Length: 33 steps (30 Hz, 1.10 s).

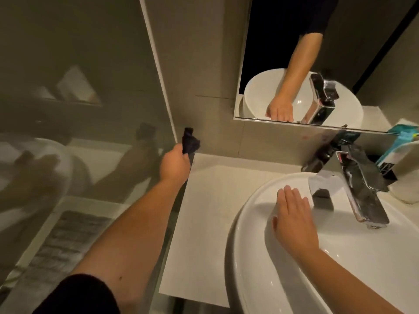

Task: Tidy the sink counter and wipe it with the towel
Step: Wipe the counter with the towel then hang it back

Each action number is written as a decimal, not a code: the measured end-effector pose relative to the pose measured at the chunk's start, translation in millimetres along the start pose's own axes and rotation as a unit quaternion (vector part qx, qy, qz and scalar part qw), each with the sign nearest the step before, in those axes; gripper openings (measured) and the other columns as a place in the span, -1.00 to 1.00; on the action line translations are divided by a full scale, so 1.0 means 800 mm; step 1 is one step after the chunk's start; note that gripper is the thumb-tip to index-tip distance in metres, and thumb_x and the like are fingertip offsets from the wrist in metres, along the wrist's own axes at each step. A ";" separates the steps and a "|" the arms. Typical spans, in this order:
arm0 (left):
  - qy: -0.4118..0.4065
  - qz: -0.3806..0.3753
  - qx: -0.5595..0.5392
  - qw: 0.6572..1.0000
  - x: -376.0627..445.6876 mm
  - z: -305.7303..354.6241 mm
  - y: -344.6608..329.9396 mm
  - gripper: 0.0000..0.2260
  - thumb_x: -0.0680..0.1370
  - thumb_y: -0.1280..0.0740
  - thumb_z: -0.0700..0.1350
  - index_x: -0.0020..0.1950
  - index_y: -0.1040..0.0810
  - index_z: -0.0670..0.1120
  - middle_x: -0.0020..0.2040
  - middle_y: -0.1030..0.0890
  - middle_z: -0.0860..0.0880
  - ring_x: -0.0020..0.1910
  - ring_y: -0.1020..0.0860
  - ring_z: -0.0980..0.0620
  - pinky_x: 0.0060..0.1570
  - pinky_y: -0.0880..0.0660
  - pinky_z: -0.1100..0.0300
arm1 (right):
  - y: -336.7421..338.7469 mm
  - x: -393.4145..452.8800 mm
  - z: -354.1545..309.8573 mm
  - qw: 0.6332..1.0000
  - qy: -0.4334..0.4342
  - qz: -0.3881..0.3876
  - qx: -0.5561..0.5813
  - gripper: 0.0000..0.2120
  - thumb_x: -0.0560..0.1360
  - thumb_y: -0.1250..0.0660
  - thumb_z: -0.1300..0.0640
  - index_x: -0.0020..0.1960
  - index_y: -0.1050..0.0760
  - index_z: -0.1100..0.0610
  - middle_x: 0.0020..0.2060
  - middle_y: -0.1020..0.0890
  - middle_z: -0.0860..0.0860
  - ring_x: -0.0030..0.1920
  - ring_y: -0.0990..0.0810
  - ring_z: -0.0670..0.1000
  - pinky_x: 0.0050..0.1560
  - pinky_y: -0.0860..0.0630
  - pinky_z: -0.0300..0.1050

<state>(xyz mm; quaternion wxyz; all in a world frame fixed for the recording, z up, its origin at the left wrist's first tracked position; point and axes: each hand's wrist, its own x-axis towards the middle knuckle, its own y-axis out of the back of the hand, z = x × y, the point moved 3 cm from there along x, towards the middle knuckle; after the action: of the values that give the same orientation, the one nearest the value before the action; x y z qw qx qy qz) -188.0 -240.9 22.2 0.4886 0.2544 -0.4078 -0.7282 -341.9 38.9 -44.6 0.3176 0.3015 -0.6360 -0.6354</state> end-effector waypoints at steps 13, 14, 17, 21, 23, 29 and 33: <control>-0.289 -0.203 0.204 0.913 0.030 -0.013 -0.140 -0.58 0.61 -0.13 -0.25 0.48 -0.23 -0.16 0.55 -0.16 -0.14 0.52 -0.12 -0.10 0.48 -0.05 0.00 | -0.026 0.003 0.002 0.998 0.025 0.057 -0.009 -0.43 0.49 0.07 0.13 0.45 -0.12 0.34 0.42 -0.29 0.34 0.47 -0.15 0.33 0.48 0.09 0.21; -0.289 -0.205 0.201 0.913 0.026 -0.015 -0.138 -0.59 0.61 -0.13 -0.25 0.48 -0.23 -0.16 0.54 -0.17 -0.14 0.52 -0.12 -0.10 0.48 -0.05 0.00 | -0.026 0.002 0.002 0.998 0.026 0.056 -0.009 -0.43 0.49 0.06 0.12 0.45 -0.11 0.34 0.43 -0.29 0.33 0.47 -0.15 0.33 0.48 0.09 0.20; -0.279 -0.207 0.195 0.917 0.003 -0.022 -0.133 -0.60 0.62 -0.12 -0.23 0.47 -0.23 -0.15 0.54 -0.18 -0.12 0.51 -0.13 -0.09 0.48 -0.05 0.01 | -0.022 0.002 0.002 0.998 0.032 0.053 -0.013 -0.45 0.51 -0.07 0.18 0.46 -0.12 0.34 0.44 -0.27 0.33 0.48 -0.15 0.32 0.50 0.07 0.21; -0.267 -0.192 0.190 0.925 -0.064 -0.042 -0.106 -0.63 0.61 -0.14 -0.21 0.43 -0.30 -0.14 0.49 -0.26 -0.10 0.46 -0.23 -0.09 0.43 -0.13 0.01 | -0.019 0.002 0.007 0.999 0.038 0.026 -0.003 -0.38 0.49 -0.17 0.22 0.49 -0.08 0.33 0.49 -0.18 0.31 0.51 -0.07 0.30 0.51 0.08 0.22; -0.257 -0.187 0.186 0.930 -0.110 -0.056 -0.089 -0.64 0.59 -0.16 -0.22 0.40 -0.33 -0.14 0.46 -0.30 -0.11 0.43 -0.26 -0.09 0.40 -0.16 0.01 | -0.016 0.000 0.008 0.999 0.046 0.016 0.004 -0.37 0.47 -0.15 0.23 0.50 -0.07 0.33 0.49 -0.17 0.31 0.51 -0.07 0.30 0.51 0.06 0.24; -0.185 -0.180 0.206 0.944 -0.265 -0.103 -0.062 -0.55 0.61 -0.14 -0.20 0.50 -0.20 -0.09 0.56 -0.13 -0.08 0.53 -0.08 -0.05 0.48 0.02 0.05 | -0.005 -0.003 0.007 0.998 0.049 -0.028 0.006 -0.32 0.47 -0.19 0.23 0.52 0.01 0.32 0.52 -0.08 0.29 0.53 0.02 0.29 0.52 0.09 0.21; -0.154 -0.177 0.177 0.956 -0.363 -0.110 -0.042 -0.55 0.62 -0.11 -0.19 0.52 -0.18 -0.08 0.58 -0.09 -0.06 0.55 -0.04 -0.01 0.49 0.09 0.09 | 0.003 -0.008 0.007 0.997 0.058 -0.043 0.010 -0.35 0.53 -0.11 0.20 0.53 0.09 0.29 0.54 0.01 0.25 0.54 0.10 0.25 0.52 0.16 0.17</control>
<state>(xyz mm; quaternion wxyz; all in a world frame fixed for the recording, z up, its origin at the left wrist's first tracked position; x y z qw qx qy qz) -23.3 1.8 -61.4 0.2299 0.2895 -0.5487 -0.7499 -342.5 47.5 -42.5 0.3233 0.3680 -0.6096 -0.6233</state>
